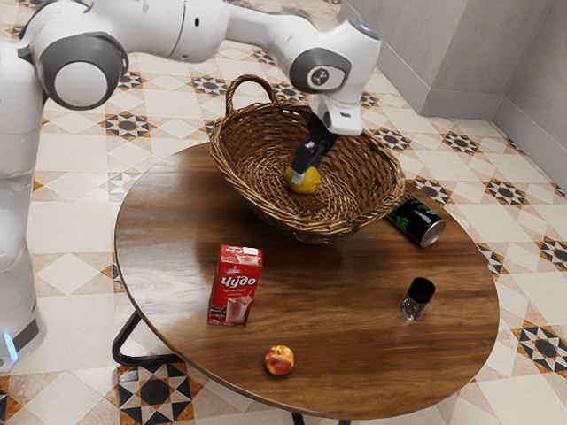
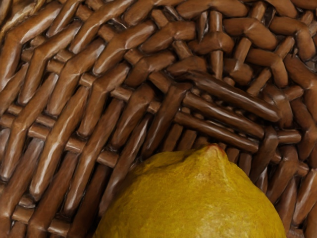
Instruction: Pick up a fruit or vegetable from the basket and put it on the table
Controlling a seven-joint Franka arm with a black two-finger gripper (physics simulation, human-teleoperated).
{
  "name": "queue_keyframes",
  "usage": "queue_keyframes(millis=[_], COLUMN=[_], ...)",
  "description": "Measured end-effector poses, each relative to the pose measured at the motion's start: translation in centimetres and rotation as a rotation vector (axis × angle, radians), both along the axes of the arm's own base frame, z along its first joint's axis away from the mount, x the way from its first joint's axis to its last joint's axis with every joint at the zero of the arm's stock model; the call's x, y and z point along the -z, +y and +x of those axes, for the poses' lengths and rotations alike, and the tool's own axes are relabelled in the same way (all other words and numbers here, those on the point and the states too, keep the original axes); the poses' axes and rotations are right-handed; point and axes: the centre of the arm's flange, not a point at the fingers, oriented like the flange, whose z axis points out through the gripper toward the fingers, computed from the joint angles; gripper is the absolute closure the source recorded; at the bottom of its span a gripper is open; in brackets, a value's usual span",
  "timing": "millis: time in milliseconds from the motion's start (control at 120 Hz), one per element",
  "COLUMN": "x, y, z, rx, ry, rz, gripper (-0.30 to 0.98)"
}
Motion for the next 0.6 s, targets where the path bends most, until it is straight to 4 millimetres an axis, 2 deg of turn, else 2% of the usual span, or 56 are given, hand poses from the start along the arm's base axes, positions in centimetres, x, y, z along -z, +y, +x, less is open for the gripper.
queue_keyframes(millis=[208,600], x=[0.97,0.50], y=[0.04,0.35], z=[0.37,0.35], rx=[0.005,0.008], ry=[0.010,0.001], rz=[-0.004,-0.004], gripper=[0.03,0.39])
